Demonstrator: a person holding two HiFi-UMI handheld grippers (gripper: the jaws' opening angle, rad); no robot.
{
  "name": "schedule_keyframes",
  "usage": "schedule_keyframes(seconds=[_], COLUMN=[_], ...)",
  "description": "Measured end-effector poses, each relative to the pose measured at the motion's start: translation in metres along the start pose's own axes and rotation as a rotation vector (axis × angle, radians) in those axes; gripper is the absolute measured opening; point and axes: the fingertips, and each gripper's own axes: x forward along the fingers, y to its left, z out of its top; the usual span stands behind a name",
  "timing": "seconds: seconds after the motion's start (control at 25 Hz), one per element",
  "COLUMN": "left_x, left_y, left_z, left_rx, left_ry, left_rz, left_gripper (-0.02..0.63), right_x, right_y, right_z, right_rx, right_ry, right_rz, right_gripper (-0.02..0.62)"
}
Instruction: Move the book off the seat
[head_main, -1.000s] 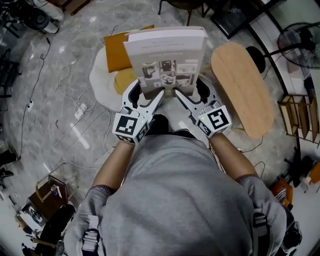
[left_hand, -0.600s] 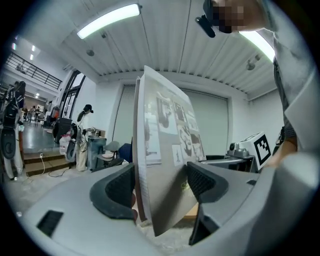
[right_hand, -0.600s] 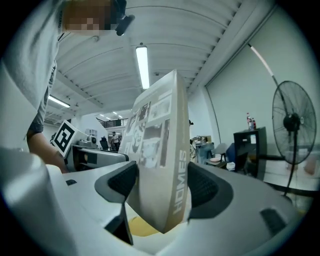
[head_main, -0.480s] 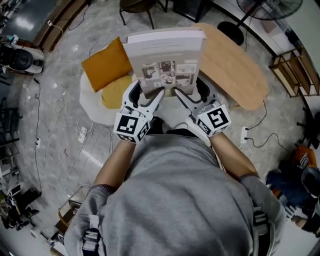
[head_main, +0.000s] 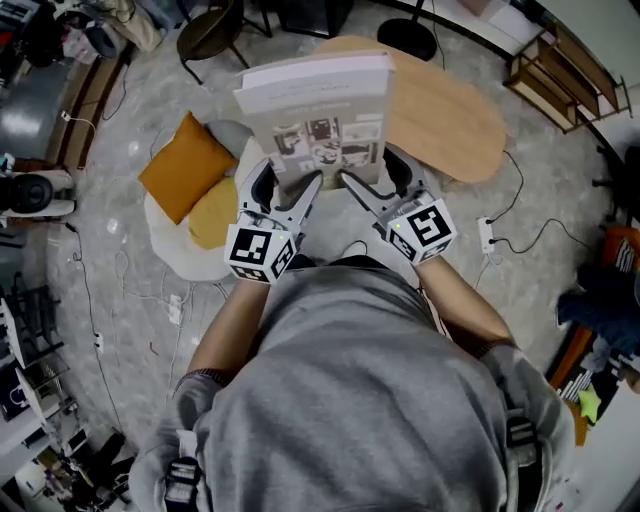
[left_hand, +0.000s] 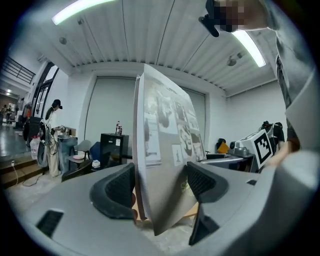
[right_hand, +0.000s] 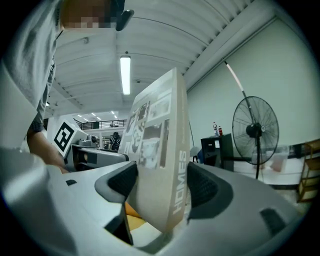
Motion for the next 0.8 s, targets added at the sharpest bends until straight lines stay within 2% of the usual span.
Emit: schedule_keyframes(seconds=[0.16,0.28,0.36,0.6,0.8], left_x=[0.016,0.071,0.097,0.118,0.197], left_y=[-0.01,-0.062,-0.081,-0.082,-0.132], left_z=[0.001,0.0,-0.002,-0.013,-0.008], left_rx=[-0.007,0.006,0.013,0.013,0.006], left_ry=[0.02,0.048,0.059,0.073,0.107], left_rz=[-0.063,-0.126,-0.173,-0.294,-0.396], left_gripper=[0.35,0.349,0.35,0.349,0.349], right_x=[-0.011,-0.057,-0.074,-0.078,-0.119], right_y=[-0.013,-0.071,-0.096,-0.107,-0.184], right_z=[0.001,0.002,0.0,-0.012,-0.003], right_rx=[0.018,0.043,0.054,0.073,0.108], right_ry=[0.007,0.0,-0.003,0.003,0.018], right_rz=[-0.063,-0.127,-0.175,-0.296,-0.397], right_gripper=[0.334,0.334,0.334,0.334,0.334])
